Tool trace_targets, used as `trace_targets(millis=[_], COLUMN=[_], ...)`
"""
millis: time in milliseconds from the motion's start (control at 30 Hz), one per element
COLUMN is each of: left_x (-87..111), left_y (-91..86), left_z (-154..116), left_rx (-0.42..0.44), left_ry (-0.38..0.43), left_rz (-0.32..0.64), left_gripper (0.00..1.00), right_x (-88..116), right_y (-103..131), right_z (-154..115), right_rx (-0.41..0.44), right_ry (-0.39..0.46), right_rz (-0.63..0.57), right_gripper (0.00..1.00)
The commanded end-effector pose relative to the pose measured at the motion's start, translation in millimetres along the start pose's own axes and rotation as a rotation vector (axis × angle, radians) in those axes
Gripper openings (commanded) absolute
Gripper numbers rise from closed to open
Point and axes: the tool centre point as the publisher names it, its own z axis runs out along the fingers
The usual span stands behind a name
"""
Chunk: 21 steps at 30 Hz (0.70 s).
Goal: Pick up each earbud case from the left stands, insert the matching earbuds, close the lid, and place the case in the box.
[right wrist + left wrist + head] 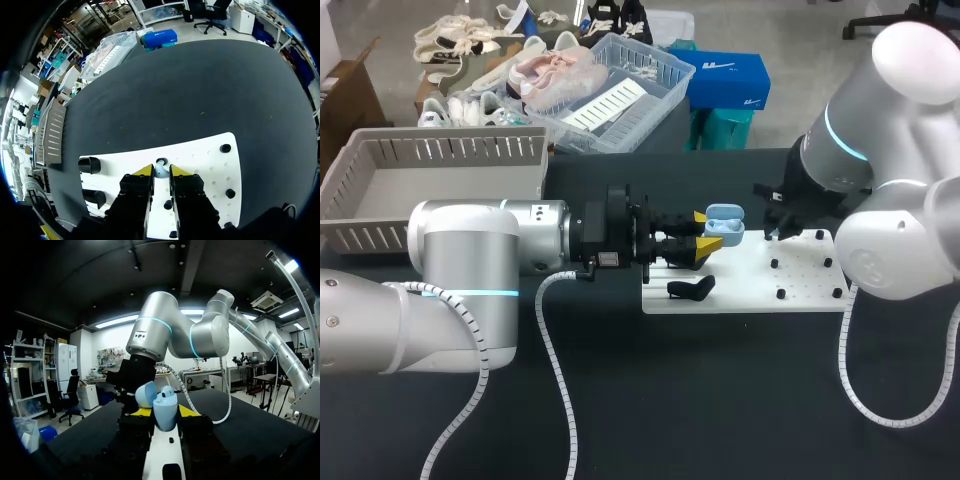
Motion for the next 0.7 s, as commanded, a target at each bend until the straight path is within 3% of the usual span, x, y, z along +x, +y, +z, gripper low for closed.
trace_targets(millis=[33, 400, 700], left_x=[0.6, 0.6, 0.6], left_y=[0.8, 0.8, 0.8], left_z=[0.8, 0.8, 0.8], left_rx=[0.000, 0.000, 0.000], left_ry=[0.000, 0.000, 0.000], left_rz=[0.000, 0.000, 0.000], left_gripper=[0.00, 0.00, 0.00], right_x=[-0.9, 4.7, 15.0], right_y=[1.2, 3.1, -1.6], right_z=[-2.4, -30.3, -80.1], right_rx=[-0.003, -0.006, 0.011], right_ry=[0.004, -0.049, -0.137], right_rz=[-0.004, -0.024, -0.025], right_gripper=[0.00, 0.00, 0.00])
